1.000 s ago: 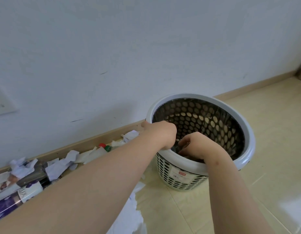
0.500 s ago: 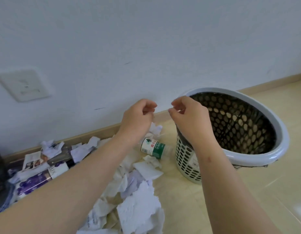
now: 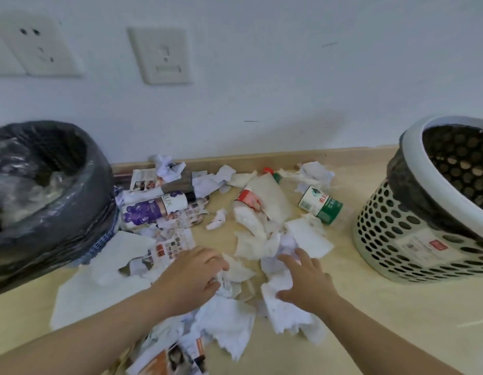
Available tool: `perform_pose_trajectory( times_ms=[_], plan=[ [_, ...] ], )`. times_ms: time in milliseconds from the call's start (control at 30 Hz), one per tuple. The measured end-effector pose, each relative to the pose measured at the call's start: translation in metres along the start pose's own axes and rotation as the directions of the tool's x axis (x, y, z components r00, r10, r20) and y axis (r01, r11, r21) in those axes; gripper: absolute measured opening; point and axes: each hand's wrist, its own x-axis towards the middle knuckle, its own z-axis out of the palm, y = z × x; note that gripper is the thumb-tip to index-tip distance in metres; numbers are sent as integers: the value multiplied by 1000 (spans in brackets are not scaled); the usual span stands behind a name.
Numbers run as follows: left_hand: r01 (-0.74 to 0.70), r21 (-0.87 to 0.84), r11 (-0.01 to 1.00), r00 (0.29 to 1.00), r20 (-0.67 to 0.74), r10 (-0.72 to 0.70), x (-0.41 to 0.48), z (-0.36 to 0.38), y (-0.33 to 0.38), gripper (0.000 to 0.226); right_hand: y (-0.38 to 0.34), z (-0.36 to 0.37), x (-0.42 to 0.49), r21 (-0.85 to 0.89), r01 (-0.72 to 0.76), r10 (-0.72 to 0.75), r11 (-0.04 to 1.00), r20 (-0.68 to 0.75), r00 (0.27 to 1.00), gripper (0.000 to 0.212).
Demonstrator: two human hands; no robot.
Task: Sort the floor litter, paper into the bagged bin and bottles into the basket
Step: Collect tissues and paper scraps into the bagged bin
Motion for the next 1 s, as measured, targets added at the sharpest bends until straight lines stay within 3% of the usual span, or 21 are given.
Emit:
perform_pose_trajectory(
  times_ms=[67, 133, 200, 267, 400, 500, 633, 800, 900, 1000],
  plan=[
    [-23, 102, 995, 999, 26, 21, -22, 15, -15, 39, -13, 12, 0, -110, 54, -57, 993, -22, 998, 74],
    [-80, 163, 983, 983, 174, 51, -36, 25, -22, 52, -23, 17, 3, -174, 106, -118, 979, -57, 991, 71],
    [-146, 108, 983, 933, 344, 100, -50, 42, -28, 72, -31, 19, 7, -202, 127, -145, 971, -77, 986, 69],
    [-211, 117, 970, 861, 493, 128, -59, 51, -28, 87, -35, 21, 12, -172, 93, -109, 981, -85, 990, 70],
    [-261, 181, 948, 835, 535, 128, -62, 73, -30, 100, -31, 28, 14, -41, -18, 15, 999, -66, 998, 78],
    [-141, 186, 972, 881, 472, 37, -56, 75, -32, 101, -33, 31, 14, 79, -26, 32, 997, -76, 997, 78],
    [165, 114, 980, 954, 232, -188, -48, 77, -42, 92, -48, 29, 18, 224, 4, 28, 975, -137, 990, 74],
    [496, 39, 867, 857, 135, -496, -35, 66, -48, 86, -67, 24, 23, 449, 60, 43, 892, -216, 976, 65],
    [555, -21, 832, 832, 41, -554, -29, 49, -45, 74, -73, 18, 26, 663, 105, 108, 741, -272, 956, 56],
    [459, -150, 876, 862, -165, -480, -24, 34, -40, 64, -79, 3, 27, 879, 101, 229, 467, -231, 946, 42]
  ],
)
